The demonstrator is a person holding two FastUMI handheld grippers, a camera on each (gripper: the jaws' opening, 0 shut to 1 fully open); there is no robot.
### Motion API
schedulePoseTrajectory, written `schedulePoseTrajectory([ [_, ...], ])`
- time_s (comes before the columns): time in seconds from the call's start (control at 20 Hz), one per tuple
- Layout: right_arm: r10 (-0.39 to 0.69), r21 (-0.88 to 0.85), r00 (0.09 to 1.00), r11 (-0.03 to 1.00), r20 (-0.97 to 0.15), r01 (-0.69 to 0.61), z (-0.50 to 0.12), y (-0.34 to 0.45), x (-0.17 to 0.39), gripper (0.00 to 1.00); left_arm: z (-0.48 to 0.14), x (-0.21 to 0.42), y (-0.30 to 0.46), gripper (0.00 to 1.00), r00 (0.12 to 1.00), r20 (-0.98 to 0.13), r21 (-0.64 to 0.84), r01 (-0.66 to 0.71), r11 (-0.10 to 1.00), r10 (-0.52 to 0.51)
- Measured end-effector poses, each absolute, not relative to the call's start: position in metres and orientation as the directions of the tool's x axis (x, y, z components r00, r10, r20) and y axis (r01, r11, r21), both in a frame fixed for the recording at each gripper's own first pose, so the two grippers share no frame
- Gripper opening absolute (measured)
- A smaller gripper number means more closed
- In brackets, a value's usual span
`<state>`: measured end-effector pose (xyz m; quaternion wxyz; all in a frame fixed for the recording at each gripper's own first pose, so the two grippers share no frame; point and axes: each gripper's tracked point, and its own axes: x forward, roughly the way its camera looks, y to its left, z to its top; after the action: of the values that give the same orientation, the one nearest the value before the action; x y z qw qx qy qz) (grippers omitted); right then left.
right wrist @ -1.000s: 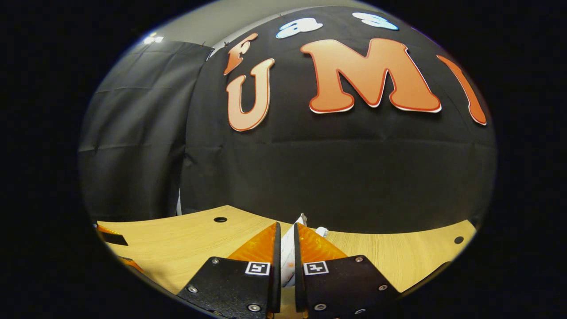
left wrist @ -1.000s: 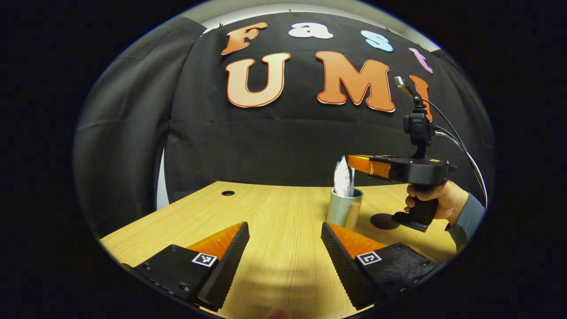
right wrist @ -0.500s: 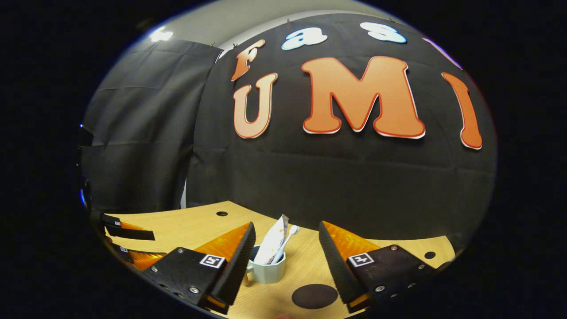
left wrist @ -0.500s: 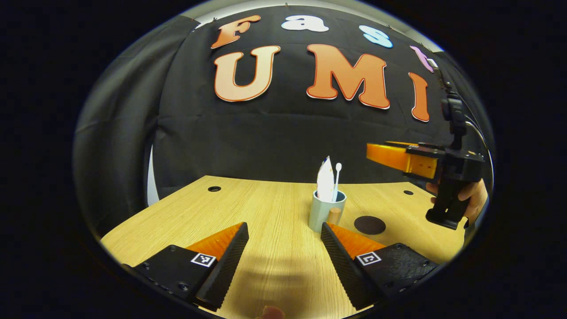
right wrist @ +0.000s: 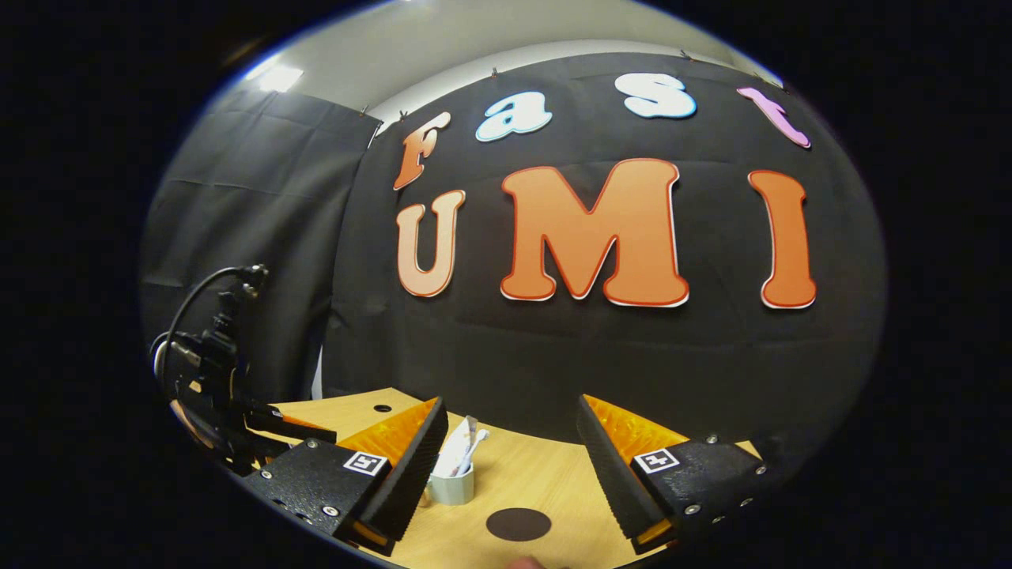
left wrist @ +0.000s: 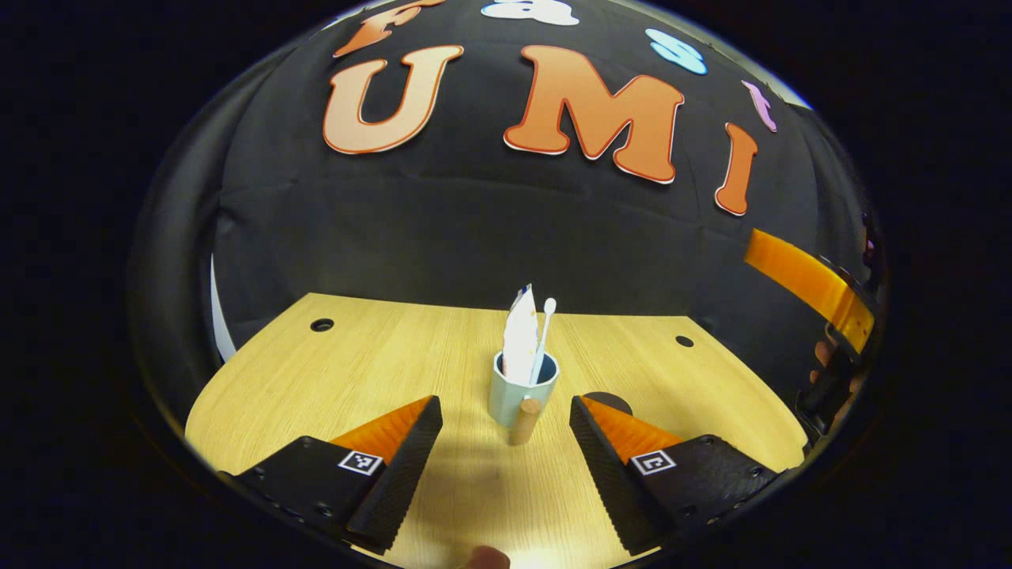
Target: Put the toothbrush and toothpaste on the desktop into the cup, then pick up the cup and place it on the coaster on the desktop.
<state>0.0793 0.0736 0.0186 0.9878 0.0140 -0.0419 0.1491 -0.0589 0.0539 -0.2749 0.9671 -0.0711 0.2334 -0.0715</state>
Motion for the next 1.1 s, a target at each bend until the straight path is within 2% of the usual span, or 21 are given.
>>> schedulePoseTrajectory([
  [0.1,0.275,0.015,0.958,0.961,0.085,-0.277,0.025,0.058,0.070,0.98,-0.277,-0.050,0.045,0.98,0.843,-0.497,-0.199,0.120,0.973,-0.205],
  [0.25,0.257,0.003,0.962,0.966,0.093,-0.259,0.034,0.041,0.057,0.98,-0.296,-0.037,0.027,0.98,0.739,-0.622,-0.250,0.126,0.960,-0.259],
  [0.5,0.241,-0.030,0.964,0.971,0.113,-0.239,0.042,0.020,0.038,1.00,-0.311,-0.019,0.011,0.99,0.616,-0.753,-0.204,0.117,0.972,-0.232],
  [0.6,0.236,-0.033,0.966,0.972,0.110,-0.233,0.044,0.016,0.033,0.98,-0.326,-0.012,0.007,0.98,0.567,-0.794,-0.196,0.105,0.975,-0.221],
  [0.85,0.244,-0.030,0.963,0.970,0.109,-0.243,0.042,0.010,0.021,0.99,-0.369,0.004,-0.001,0.97,0.461,-0.871,-0.160,0.061,0.985,-0.170],
  [1.1,0.247,-0.006,0.964,0.969,0.097,-0.247,0.032,0.005,0.020,0.99,-0.390,0.014,-0.002,0.95,0.399,-0.910,-0.104,0.044,0.994,-0.112],
])
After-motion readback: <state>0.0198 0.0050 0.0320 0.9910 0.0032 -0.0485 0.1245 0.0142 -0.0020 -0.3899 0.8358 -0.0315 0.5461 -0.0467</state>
